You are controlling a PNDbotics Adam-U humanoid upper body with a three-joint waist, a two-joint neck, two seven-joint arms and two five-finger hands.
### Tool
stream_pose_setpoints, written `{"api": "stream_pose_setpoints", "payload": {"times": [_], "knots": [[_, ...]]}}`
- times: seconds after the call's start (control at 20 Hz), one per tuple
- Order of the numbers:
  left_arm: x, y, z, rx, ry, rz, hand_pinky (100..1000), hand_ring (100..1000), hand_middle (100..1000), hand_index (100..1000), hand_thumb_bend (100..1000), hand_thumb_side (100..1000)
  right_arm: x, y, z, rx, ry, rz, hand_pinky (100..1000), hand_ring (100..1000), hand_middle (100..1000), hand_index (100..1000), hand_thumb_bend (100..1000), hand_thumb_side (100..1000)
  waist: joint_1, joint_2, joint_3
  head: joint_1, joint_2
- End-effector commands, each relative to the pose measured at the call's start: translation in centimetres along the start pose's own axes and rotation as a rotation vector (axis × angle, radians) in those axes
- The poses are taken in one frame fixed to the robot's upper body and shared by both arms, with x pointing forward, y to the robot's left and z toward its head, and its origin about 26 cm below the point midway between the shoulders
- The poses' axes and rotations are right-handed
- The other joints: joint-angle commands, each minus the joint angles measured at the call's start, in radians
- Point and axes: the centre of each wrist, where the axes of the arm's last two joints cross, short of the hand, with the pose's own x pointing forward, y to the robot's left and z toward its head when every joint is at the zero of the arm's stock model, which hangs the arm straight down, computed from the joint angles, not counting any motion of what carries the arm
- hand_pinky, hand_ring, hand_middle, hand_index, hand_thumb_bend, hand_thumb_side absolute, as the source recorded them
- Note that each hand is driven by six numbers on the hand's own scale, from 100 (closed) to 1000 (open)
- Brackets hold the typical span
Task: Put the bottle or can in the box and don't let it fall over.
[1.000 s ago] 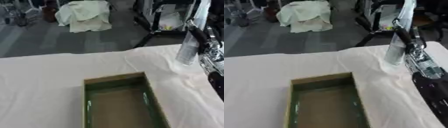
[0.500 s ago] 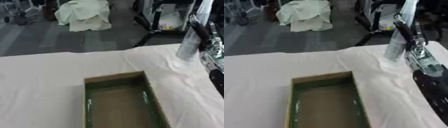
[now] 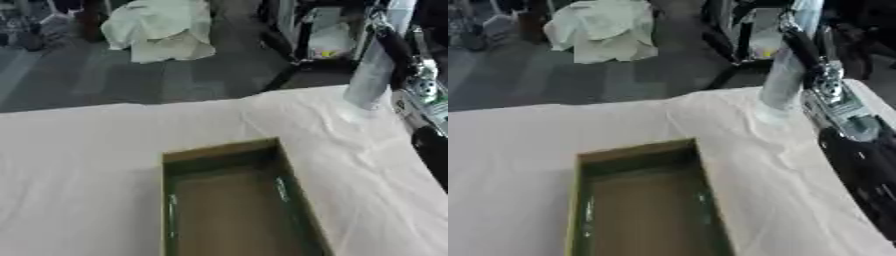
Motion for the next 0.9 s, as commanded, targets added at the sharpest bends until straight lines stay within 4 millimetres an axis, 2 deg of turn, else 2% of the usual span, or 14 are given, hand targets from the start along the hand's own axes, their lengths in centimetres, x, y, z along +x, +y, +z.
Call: {"api": "stream_pose_setpoints", "payload": {"times": [0.05, 0.35, 0.65, 0.9], "knots": [[2.5, 1.6, 0.2, 0.012, -0.092, -0.033, 1000, 878, 991, 810, 100, 790, 2.3, 0.0, -0.7, 0.019, -0.067, 0.035, 121, 100, 157, 173, 100, 470, -0.004, -0.037, 0.003, -0.009, 0.012], [2.0, 2.7, 1.4, 0.033, -0.09, -0.023, 1000, 874, 985, 805, 100, 783, 3.5, 2.0, -0.4, 0.059, -0.119, 0.058, 120, 100, 155, 171, 100, 470, -0.01, -0.076, 0.003, -0.006, 0.042], [1.6, 3.2, 2.3, 0.046, -0.058, -0.016, 1000, 869, 971, 797, 100, 783, 4.6, 5.0, 0.5, 0.105, -0.151, 0.054, 117, 100, 150, 168, 100, 470, -0.017, -0.116, -0.008, 0.001, 0.08], [1.3, 3.4, 2.8, 0.045, -0.026, -0.019, 1000, 864, 964, 791, 100, 784, 4.7, 7.4, 2.1, 0.15, -0.164, 0.045, 115, 100, 146, 166, 100, 419, -0.029, -0.152, -0.022, 0.013, 0.117]]}}
